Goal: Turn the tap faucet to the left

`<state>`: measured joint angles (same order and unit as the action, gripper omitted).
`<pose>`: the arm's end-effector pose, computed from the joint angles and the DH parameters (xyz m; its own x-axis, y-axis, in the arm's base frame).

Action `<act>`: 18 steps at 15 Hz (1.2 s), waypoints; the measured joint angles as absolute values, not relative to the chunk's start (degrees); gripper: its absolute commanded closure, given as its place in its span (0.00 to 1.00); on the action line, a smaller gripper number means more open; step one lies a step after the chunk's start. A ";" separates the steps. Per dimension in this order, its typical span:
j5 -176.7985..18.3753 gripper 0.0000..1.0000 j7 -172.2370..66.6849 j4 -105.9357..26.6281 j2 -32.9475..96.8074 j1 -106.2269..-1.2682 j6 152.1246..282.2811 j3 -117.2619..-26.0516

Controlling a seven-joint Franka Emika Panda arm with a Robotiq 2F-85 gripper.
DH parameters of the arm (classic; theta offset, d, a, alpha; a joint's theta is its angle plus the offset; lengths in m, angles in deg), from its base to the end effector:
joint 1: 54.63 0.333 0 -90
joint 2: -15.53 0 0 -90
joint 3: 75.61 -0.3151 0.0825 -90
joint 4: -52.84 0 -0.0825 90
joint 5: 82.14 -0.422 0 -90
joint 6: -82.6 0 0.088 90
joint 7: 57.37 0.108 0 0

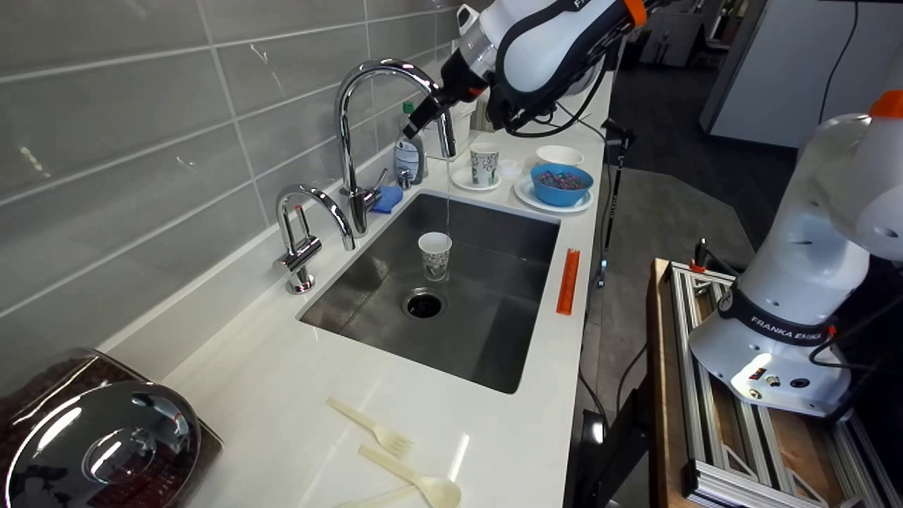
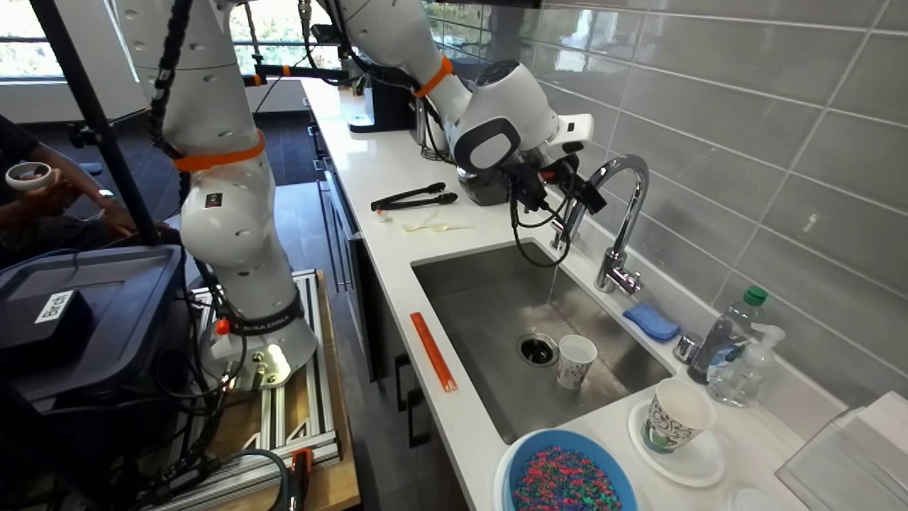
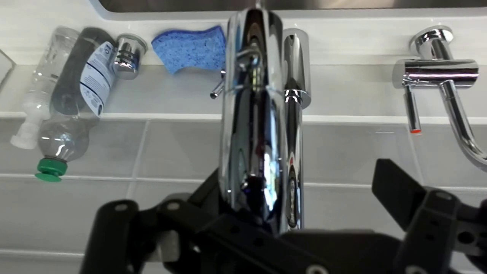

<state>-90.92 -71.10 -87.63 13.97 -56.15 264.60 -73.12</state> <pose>0.5483 -0.0525 0.3669 0.7324 0.0345 0.6800 -0.0103 -0.9980 0.0617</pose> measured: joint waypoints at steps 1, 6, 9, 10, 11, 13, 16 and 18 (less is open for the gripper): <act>-92.97 0.00 -72.79 -87.54 13.49 -55.29 264.47 -73.15; -98.86 0.00 -79.23 -86.11 11.26 -52.27 260.77 -72.49; -100.82 0.00 -82.23 -85.30 10.67 -51.45 258.10 -71.90; -101.53 0.00 -83.08 -85.10 10.65 -51.21 257.49 -71.74; -102.06 0.00 -83.69 -85.00 10.63 -51.04 256.94 -71.66; -102.92 0.00 -84.70 -84.87 10.62 -50.81 255.64 -71.58; -104.30 0.00 -85.73 -84.66 10.63 -50.51 253.42 -71.58; -104.32 0.00 -85.76 -84.49 10.65 -50.39 252.18 -71.62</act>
